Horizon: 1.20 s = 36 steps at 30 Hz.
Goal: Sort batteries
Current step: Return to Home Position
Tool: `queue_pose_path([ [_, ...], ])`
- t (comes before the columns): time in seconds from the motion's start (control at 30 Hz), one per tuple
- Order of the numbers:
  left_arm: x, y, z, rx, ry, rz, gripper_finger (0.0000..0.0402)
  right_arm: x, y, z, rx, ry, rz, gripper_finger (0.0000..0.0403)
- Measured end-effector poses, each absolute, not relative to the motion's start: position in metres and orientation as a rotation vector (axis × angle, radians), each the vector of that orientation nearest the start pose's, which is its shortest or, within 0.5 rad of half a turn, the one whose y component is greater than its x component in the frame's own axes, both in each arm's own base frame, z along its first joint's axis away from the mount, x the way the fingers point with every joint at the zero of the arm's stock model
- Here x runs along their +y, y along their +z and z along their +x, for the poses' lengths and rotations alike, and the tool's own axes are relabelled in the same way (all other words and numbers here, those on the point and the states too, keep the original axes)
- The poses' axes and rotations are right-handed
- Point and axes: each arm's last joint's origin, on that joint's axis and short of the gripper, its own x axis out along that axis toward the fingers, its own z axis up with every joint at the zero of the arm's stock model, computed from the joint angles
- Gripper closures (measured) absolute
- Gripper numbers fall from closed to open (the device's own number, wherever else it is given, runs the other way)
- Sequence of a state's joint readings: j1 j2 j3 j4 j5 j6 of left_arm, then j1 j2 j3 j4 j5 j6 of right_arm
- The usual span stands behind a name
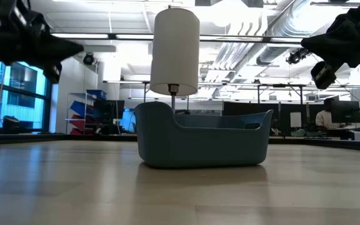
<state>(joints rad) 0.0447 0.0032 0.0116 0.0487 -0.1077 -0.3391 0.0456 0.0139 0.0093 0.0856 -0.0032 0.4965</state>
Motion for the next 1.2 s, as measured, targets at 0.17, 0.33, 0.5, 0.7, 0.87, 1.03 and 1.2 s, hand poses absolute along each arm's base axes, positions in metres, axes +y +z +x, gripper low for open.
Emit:
queue_pose_path([
  [0.17,0.0064,0.1696,0.0968,-0.042,0.127,-0.172,0.0401,0.0045,0.1737,0.0976,-0.067,0.068,0.498,0.0402],
  [0.33,0.0065,0.1693,0.0968,-0.034,0.13,-0.087,0.0401,0.0045,0.1732,0.0976,-0.062,0.066,0.498,0.0402],
  [0.5,0.0065,0.169,0.0971,-0.031,0.129,-0.102,0.0401,0.0046,0.1715,0.0978,-0.044,0.062,0.497,0.0402],
  [0.7,0.0065,0.169,0.0971,-0.03,0.129,-0.101,0.0401,0.0046,0.1687,0.0978,-0.015,0.055,0.497,0.0402],
  [0.87,0.0064,0.169,0.0971,-0.03,0.128,-0.101,0.0401,0.0046,0.1673,0.0979,-0.001,0.051,0.497,0.0402],
  [1.03,0.0064,0.169,0.0971,-0.03,0.128,-0.101,0.0401,0.0045,0.1673,0.0979,-0.002,0.051,0.497,0.0402],
  [1.2,0.0064,0.169,0.0971,-0.03,0.128,-0.101,0.0401,0.0046,0.1672,0.0979,-0.002,0.051,0.497,0.0402],
])
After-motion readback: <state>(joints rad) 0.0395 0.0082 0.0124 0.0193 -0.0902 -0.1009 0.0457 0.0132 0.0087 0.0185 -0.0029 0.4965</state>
